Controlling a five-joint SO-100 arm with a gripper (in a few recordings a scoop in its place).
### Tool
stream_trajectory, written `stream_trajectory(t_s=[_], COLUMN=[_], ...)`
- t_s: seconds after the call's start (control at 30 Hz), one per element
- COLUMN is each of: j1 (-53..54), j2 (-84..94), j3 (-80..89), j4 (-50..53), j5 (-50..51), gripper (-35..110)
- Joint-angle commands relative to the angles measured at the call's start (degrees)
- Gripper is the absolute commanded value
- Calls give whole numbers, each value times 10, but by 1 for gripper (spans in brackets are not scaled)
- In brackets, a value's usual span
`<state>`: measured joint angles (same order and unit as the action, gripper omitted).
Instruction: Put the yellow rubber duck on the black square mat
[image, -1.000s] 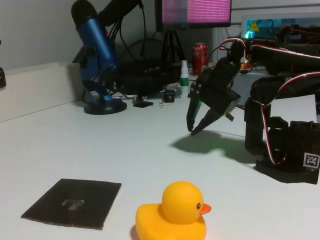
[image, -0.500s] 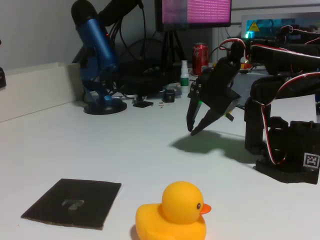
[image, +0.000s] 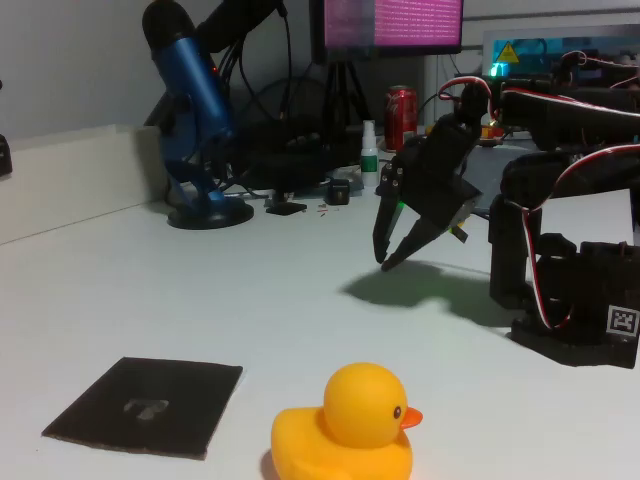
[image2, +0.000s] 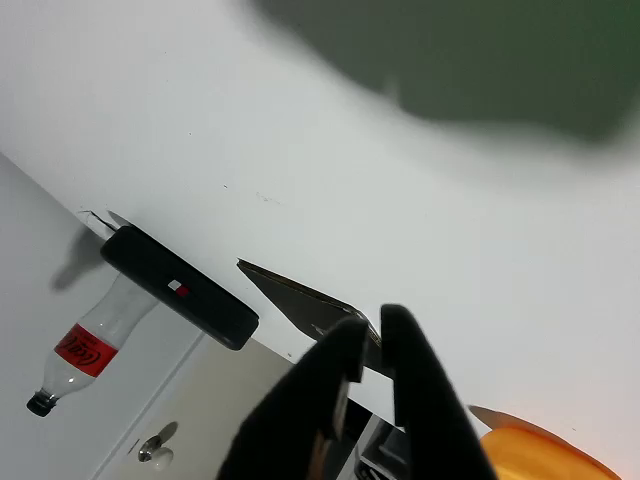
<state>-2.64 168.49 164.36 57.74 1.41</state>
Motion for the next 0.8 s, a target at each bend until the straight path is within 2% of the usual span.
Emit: stream_trajectory(t_s=[0.0,0.53,0.77], j1=[-2,-3,2], j2=[11,10,16], j3=[-4,-4,-61], j4=[-4,-4,-4], j5=[5,9,6], gripper=[1,1,1])
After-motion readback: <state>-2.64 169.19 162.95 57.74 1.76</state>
